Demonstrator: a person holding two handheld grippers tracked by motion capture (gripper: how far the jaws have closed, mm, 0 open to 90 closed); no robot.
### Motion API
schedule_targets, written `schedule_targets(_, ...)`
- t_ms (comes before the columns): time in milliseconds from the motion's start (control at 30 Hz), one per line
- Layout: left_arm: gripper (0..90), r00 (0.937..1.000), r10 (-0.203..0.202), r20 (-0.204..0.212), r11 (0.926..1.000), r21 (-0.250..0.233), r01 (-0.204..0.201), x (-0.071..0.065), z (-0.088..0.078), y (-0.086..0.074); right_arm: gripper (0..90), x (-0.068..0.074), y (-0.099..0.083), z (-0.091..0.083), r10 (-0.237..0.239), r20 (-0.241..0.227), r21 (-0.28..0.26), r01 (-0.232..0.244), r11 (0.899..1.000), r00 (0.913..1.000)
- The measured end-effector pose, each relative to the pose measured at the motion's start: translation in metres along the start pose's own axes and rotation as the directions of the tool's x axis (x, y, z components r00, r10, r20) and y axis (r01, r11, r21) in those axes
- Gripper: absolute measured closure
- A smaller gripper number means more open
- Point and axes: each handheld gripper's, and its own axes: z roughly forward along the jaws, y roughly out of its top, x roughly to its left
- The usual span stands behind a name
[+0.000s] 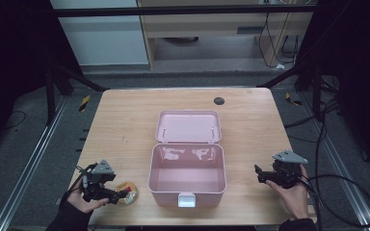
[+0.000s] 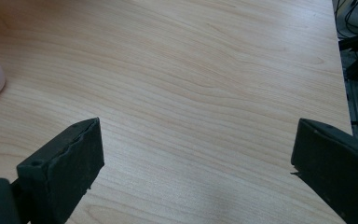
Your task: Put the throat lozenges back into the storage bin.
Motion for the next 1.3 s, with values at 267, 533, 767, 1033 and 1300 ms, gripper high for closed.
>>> schedule_targets(267, 15.6, 0.9985, 0.055, 0.007, 0.9959, 0.071, -0.055, -0.007, 0.009, 0.004, 2.8, 0.001, 0.0, 0.002, -0.019, -0.006, 0.011, 0.019, 1.0, 0.9998)
schedule_targets(533, 14.6, 0.993, 0.117, 0.017, 0.9846, 0.129, -0.118, -0.013, 0.017, 0.008, 2.7, 0.003, -0.001, 0.003, -0.026, -0.015, 0.023, 0.026, 0.999, 0.9996)
schedule_targets(767, 13.6, 0.9883, 0.15, 0.025, 0.9717, 0.18, -0.153, -0.015, 0.024, 0.01, 2.6, 0.004, -0.001, 0.005, -0.042, -0.023, 0.038, 0.043, 0.998, 0.9989)
schedule_targets(1033, 14.6, 0.985, 0.17, 0.031, 0.9586, 0.226, -0.173, -0.012, 0.035, 0.012, 2.6, 0.006, -0.001, 0.007, -0.057, -0.035, 0.049, 0.059, 0.997, 0.9977)
schedule_targets(1300, 18.9, 0.9835, 0.177, 0.037, 0.9498, 0.255, -0.181, -0.012, 0.044, 0.013, 2.6, 0.006, -0.001, 0.008, -0.065, -0.038, 0.054, 0.067, 0.996, 0.9972)
